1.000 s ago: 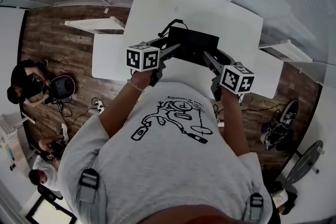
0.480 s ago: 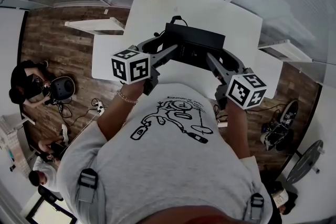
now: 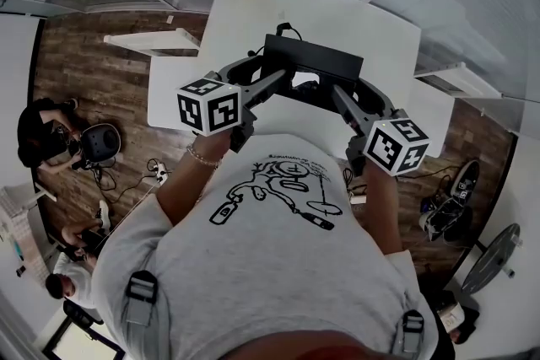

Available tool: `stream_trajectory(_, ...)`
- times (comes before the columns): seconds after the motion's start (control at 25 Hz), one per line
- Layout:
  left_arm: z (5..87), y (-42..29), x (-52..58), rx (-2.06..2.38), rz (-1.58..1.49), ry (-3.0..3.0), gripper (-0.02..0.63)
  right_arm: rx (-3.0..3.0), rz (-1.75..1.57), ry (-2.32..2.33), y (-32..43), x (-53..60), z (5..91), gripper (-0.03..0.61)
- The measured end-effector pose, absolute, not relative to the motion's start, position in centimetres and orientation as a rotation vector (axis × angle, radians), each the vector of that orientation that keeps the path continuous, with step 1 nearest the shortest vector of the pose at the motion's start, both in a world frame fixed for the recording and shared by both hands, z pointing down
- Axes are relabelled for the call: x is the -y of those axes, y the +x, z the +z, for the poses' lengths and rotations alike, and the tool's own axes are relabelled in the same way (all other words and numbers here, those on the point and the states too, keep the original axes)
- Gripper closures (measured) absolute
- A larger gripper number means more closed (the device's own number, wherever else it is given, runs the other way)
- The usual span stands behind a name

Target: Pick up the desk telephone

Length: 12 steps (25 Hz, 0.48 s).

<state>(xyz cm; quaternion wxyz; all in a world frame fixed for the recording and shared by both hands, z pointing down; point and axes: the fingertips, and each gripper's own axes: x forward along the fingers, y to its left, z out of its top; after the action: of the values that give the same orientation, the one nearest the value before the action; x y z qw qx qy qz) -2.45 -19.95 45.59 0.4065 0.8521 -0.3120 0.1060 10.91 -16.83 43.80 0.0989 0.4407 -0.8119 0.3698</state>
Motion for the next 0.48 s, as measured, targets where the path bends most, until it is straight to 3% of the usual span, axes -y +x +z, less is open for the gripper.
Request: stream_trajectory(0.48,45.73,-2.46,20.01,0.797,0.278,2.161,0.347,2.401,1.107,1.313,10.82,16.78,43.98,0.383)
